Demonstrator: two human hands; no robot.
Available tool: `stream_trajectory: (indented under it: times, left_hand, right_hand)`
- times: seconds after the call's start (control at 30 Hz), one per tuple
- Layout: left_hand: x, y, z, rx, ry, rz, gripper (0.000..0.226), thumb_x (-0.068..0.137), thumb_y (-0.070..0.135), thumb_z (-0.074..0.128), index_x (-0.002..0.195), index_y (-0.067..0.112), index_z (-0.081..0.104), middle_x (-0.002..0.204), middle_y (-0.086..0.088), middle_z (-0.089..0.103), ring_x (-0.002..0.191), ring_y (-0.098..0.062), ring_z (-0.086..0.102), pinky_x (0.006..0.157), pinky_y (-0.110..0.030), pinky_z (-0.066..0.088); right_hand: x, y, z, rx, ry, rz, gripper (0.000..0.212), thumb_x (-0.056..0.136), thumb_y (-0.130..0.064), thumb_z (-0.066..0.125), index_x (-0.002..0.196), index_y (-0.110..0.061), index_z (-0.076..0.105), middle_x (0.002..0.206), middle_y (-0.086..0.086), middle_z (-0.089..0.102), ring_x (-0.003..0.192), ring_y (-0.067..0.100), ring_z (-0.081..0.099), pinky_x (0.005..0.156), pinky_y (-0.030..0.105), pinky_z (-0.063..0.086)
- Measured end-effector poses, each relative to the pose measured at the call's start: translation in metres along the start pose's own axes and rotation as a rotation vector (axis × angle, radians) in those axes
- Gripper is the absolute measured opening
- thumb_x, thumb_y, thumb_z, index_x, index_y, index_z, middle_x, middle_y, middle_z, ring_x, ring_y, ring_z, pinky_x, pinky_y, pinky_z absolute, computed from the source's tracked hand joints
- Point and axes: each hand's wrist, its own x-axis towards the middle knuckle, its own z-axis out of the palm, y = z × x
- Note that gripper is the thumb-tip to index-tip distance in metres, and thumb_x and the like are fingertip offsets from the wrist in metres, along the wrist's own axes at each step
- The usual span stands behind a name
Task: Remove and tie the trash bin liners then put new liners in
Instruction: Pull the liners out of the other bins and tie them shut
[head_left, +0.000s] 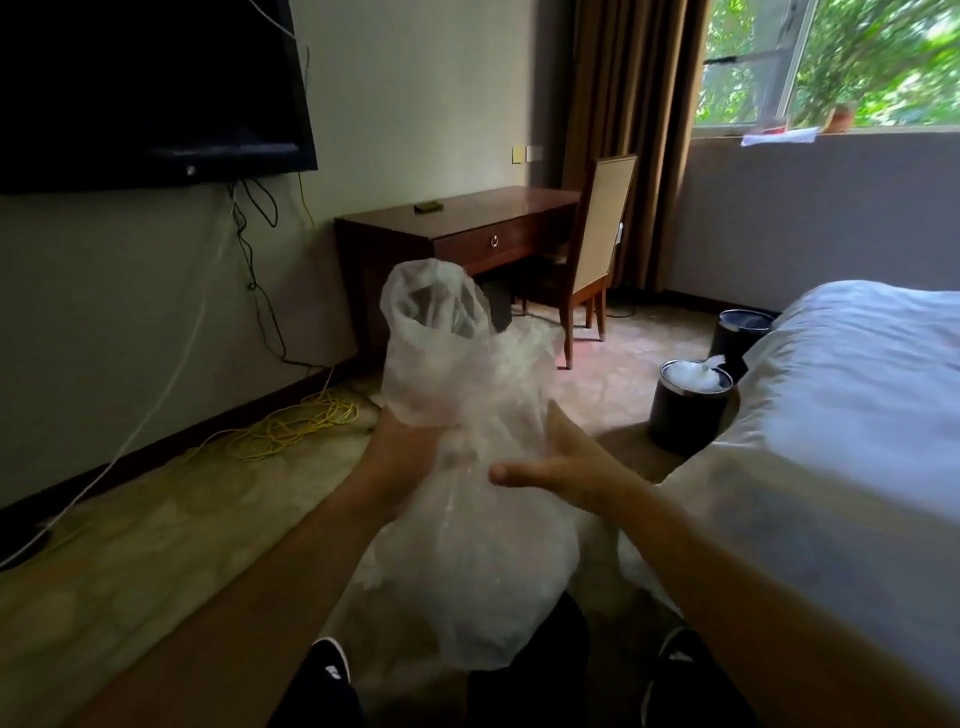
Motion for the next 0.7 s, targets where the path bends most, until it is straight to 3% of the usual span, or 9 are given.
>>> stream_trajectory:
  times: [0.07, 0.13, 0.23, 0.3, 0.37, 0.47, 0.6, 0.7]
  left_hand:
    - [-0.002, 0.005, 0.009, 0.115, 0.035, 0.103, 0.013, 0.092, -0.001, 0.064, 0.096, 0.011, 0.067, 0.078, 0.003, 0.068, 0.068, -0.006, 0.067, 0.056, -0.018, 0.052]
    - [-0.001, 0.007, 0.005, 0.147, -0.041, 0.121, 0.013, 0.089, 0.016, 0.071, 0.102, 0.017, 0.07, 0.086, 0.003, 0.073, 0.082, -0.009, 0.072, 0.065, -0.022, 0.056]
    - [0.001, 0.004, -0.028, 0.218, -0.142, 0.078, 0.042, 0.075, 0.034, 0.076, 0.115, 0.022, 0.069, 0.11, 0.001, 0.075, 0.104, -0.021, 0.072, 0.086, -0.039, 0.058]
    - [-0.002, -0.005, -0.049, 0.223, -0.199, 0.059, 0.07, 0.071, 0.049, 0.081, 0.132, 0.022, 0.06, 0.129, 0.003, 0.068, 0.119, -0.017, 0.065, 0.103, -0.046, 0.051]
    - [-0.008, -0.014, -0.054, 0.272, -0.32, 0.013, 0.084, 0.07, 0.058, 0.081, 0.141, 0.026, 0.051, 0.139, 0.009, 0.061, 0.127, -0.011, 0.059, 0.109, -0.045, 0.046]
    - [-0.017, -0.016, -0.029, 0.392, -0.46, 0.059, 0.079, 0.071, 0.049, 0.08, 0.142, 0.032, 0.049, 0.139, 0.013, 0.06, 0.128, -0.005, 0.056, 0.105, -0.031, 0.047]
    - [-0.007, -0.02, -0.003, 0.481, -0.331, 0.228, 0.057, 0.07, 0.03, 0.092, 0.12, 0.033, 0.065, 0.117, 0.014, 0.07, 0.112, 0.0, 0.064, 0.096, -0.023, 0.051]
    - [-0.001, -0.028, 0.002, 0.534, -0.154, 0.221, 0.043, 0.067, 0.029, 0.093, 0.102, 0.034, 0.068, 0.099, 0.016, 0.071, 0.093, 0.006, 0.066, 0.082, -0.012, 0.052]
  right_hand:
    - [0.011, -0.005, 0.014, -0.077, 0.059, -0.054, 0.085, 0.07, -0.031, 0.092, 0.141, -0.027, 0.045, 0.124, -0.015, 0.061, 0.112, 0.001, 0.062, 0.09, 0.021, 0.056]
    - [0.016, -0.008, 0.019, -0.216, 0.155, -0.057, 0.057, 0.077, -0.029, 0.086, 0.126, -0.024, 0.056, 0.108, -0.018, 0.061, 0.097, -0.002, 0.062, 0.088, 0.021, 0.055]
    - [0.018, -0.008, 0.006, -0.218, 0.22, 0.01, 0.039, 0.084, -0.026, 0.081, 0.117, -0.027, 0.06, 0.098, -0.016, 0.063, 0.09, -0.002, 0.062, 0.084, 0.024, 0.057]
    - [0.015, -0.007, -0.006, -0.124, 0.227, 0.032, 0.035, 0.085, -0.024, 0.08, 0.114, -0.03, 0.06, 0.1, -0.013, 0.066, 0.089, -0.001, 0.064, 0.073, 0.02, 0.057]
    - [0.012, -0.008, -0.006, -0.071, 0.238, 0.023, 0.035, 0.086, -0.022, 0.079, 0.111, -0.034, 0.058, 0.102, -0.013, 0.067, 0.091, 0.001, 0.065, 0.074, 0.019, 0.057]
    - [0.016, -0.011, 0.009, -0.097, 0.224, -0.009, 0.042, 0.085, -0.023, 0.079, 0.122, -0.026, 0.059, 0.112, -0.008, 0.067, 0.105, 0.009, 0.065, 0.088, 0.03, 0.056]
    - [0.024, -0.021, 0.026, 0.075, 0.156, 0.003, 0.026, 0.087, -0.016, 0.078, 0.109, -0.024, 0.066, 0.103, 0.002, 0.074, 0.096, 0.016, 0.072, 0.086, 0.04, 0.061]
    - [0.026, -0.033, 0.026, 0.13, 0.056, 0.038, 0.026, 0.085, -0.009, 0.078, 0.108, -0.015, 0.066, 0.102, 0.002, 0.073, 0.095, 0.014, 0.072, 0.085, 0.035, 0.061]
